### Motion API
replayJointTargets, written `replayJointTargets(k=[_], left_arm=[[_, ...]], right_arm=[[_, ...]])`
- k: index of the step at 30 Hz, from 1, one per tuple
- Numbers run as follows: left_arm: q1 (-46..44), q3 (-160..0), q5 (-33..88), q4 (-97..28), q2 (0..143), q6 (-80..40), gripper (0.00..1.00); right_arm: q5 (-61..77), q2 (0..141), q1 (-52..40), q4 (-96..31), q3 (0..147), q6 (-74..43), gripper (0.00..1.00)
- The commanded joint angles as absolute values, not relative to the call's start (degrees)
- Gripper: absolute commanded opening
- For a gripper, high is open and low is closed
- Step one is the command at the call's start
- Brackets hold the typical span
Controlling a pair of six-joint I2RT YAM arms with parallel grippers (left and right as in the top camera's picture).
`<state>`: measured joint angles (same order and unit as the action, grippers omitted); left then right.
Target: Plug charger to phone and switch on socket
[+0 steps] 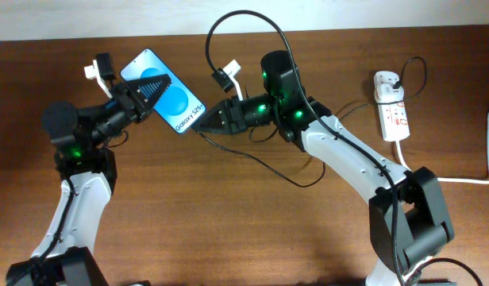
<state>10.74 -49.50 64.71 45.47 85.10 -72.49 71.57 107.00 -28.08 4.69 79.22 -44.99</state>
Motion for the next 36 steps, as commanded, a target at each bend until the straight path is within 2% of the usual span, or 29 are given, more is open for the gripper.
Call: replayJointTargets(k=[1, 5, 8, 11, 15, 23, 36], left_arm=[[14.7, -50.2, 66.7, 45.8, 84.7, -72.2, 0.00], [18.8, -50.2, 70.1, 45.6, 84.7, -72.5, 0.00], [18.9, -50.2, 71.0, 38.5, 84.7, -72.4, 0.00], [18.9, -50.2, 71.2, 37.2, 84.7, -72.4, 0.00], [18.7, -50.2, 71.2, 37.2, 84.7, -72.4, 0.00], [17.2, -50.2, 71.2, 37.2, 84.7, -72.4, 0.00], [17.2, -50.2, 71.2, 37.2, 84.7, -72.4, 0.00]], right_arm=[[70.6, 106.9, -26.8, 1.2, 79.8, -42.0, 0.04], [76.6, 106.9, -26.6, 0.7, 79.8, -39.2, 0.04], [80.7, 106.9, -26.6, 0.8, 79.8, -36.0, 0.04], [82.4, 106.9, -27.1, 0.6, 79.8, -36.0, 0.04], [81.5, 106.9, -29.3, -0.7, 79.8, -36.4, 0.04], [71.3, 107.2, -30.0, -0.6, 79.8, -39.5, 0.04], [71.3, 107.2, -32.0, 4.6, 79.8, -42.8, 0.04]])
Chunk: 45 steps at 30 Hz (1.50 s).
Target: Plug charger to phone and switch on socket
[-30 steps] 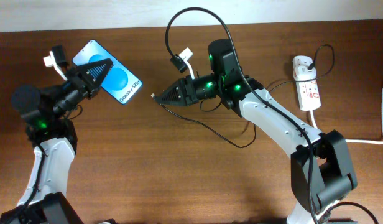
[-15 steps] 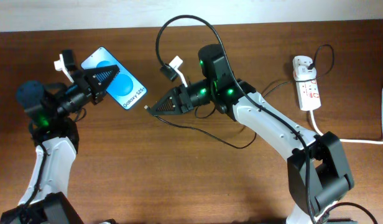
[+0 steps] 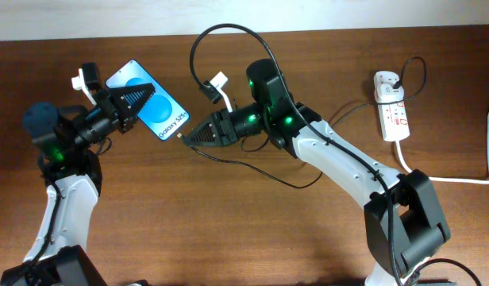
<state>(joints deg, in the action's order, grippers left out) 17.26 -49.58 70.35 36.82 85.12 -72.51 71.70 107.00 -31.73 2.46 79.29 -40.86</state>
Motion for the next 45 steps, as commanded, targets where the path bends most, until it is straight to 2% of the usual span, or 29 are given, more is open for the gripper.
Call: replayJointTargets(k=[1, 38, 45], left_arm=[[17.2, -50.2, 71.2, 37.2, 84.7, -72.4, 0.00], [17.2, -50.2, 72.5, 37.3, 84.7, -72.4, 0.00], [17.2, -50.2, 74.9, 41.8, 84.7, -72.4, 0.00]], right_arm=[[71.3, 107.2, -32.0, 5.7, 79.8, -43.0, 0.04], [69.7, 107.2, -31.7, 5.0, 79.8, -47.5, 0.04], [69.8, 107.2, -31.7, 5.0, 79.8, -48.6, 0.04]])
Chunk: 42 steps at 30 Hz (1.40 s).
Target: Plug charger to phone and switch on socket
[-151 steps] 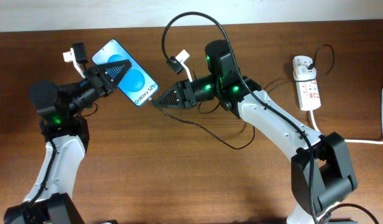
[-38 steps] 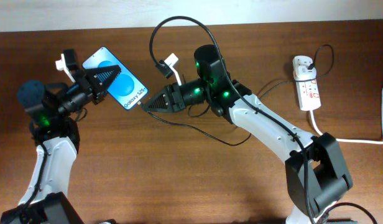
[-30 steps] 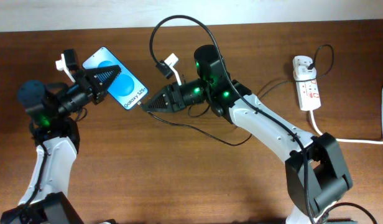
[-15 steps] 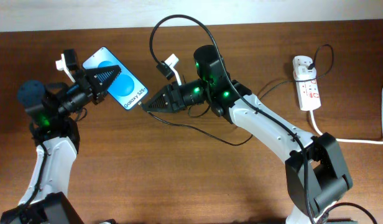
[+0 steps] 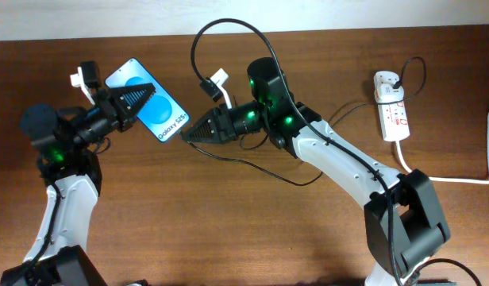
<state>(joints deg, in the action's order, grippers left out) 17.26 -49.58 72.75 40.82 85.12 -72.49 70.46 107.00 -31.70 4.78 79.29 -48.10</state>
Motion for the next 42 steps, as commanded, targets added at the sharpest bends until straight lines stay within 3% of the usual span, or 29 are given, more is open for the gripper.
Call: replayJointTargets(k=[1, 8, 14, 20, 28, 33, 38, 42], left_arm=[[17.2, -50.2, 75.1, 41.8, 84.7, -71.7, 0.00], [17.3, -50.2, 71.7, 41.8, 84.7, -67.5, 0.00], [17.3, -50.2, 65.2, 43.3, 84.7, -67.2, 0.00], [17.3, -50.2, 64.4, 46.6, 84.7, -69.1, 0.00], [17.2, -50.2, 69.5, 47.9, 84.7, -70.3, 0.00], [15.7, -50.2, 68.4, 46.9, 84.7, -71.4, 0.00], [15.4, -50.2, 67.7, 46.9, 84.7, -71.4, 0.00], [15.4, -50.2, 67.7, 46.9, 84.7, -71.4, 0.00]], right_arm=[[70.0, 107.2, -31.7, 5.0, 79.8, -48.6, 0.04], [78.3, 107.2, -29.8, 4.7, 79.8, -48.2, 0.04], [80.9, 107.2, -29.1, -3.9, 79.7, -36.0, 0.04], [82.7, 107.2, -29.1, -3.8, 79.7, -35.8, 0.04], [80.3, 107.2, -27.7, -3.0, 79.7, -39.4, 0.04], [76.0, 110.0, -28.3, 9.9, 79.7, -52.5, 0.04], [76.3, 112.4, -29.0, 10.5, 79.7, -53.7, 0.04], [79.8, 112.4, -29.0, 18.0, 79.7, -59.6, 0.04]])
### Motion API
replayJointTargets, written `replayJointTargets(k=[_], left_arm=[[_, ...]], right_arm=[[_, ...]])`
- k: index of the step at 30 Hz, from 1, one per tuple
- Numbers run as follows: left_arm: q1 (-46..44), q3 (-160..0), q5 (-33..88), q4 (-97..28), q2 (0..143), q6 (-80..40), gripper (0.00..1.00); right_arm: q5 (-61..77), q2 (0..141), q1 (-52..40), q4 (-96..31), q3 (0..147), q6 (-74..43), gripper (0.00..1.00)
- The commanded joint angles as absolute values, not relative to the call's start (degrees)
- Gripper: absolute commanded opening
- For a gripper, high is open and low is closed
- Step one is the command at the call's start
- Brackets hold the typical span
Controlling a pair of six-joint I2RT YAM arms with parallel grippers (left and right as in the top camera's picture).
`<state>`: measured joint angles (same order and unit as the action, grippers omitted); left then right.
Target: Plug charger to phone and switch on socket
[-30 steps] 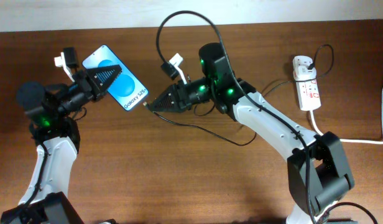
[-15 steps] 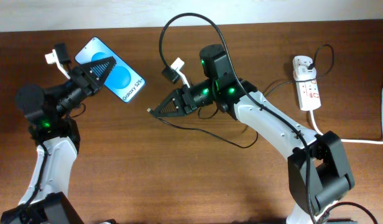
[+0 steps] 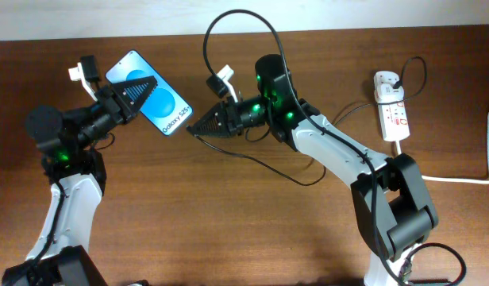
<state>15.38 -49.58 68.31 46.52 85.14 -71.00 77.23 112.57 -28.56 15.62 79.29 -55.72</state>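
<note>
The phone (image 3: 155, 99), blue-screened and marked Galaxy S25, is held tilted above the table with my left gripper (image 3: 137, 89) shut across it. Just right of the phone's lower corner, my right gripper (image 3: 198, 129) is shut on the plug end of the black charger cable (image 3: 252, 16); plug tip and phone edge look nearly touching, contact unclear. The cable loops up over the right arm and trails to the white socket strip (image 3: 391, 111) at the far right, where a white adapter (image 3: 386, 82) sits plugged in.
Slack black cable (image 3: 284, 173) lies on the brown table (image 3: 229, 238) under the right arm. A white lead (image 3: 459, 179) runs from the strip off the right edge. The pale wall edge borders the table's back.
The left gripper has lifted the phone slightly up and right. The right gripper with the plug has shifted a little right and up, still at the phone's lower corner.
At first both grippers held phone and plug near the table's middle. Then both were further left, plug tip pointing at the phone's lower edge. Then the plug was close against that corner, and now both have shifted slightly back right, still together.
</note>
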Motion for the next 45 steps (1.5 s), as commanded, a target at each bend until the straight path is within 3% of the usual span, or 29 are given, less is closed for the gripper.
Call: replayJointTargets(k=[1, 45], left_arm=[[15.4, -50.2, 67.6, 46.9, 84.7, -71.4, 0.00], [15.4, -50.2, 66.8, 42.4, 84.7, -70.7, 0.00]], right_arm=[[80.2, 112.4, -28.9, 18.1, 79.7, -59.7, 0.04], [79.4, 112.4, -28.4, 23.0, 79.7, -60.6, 0.04]])
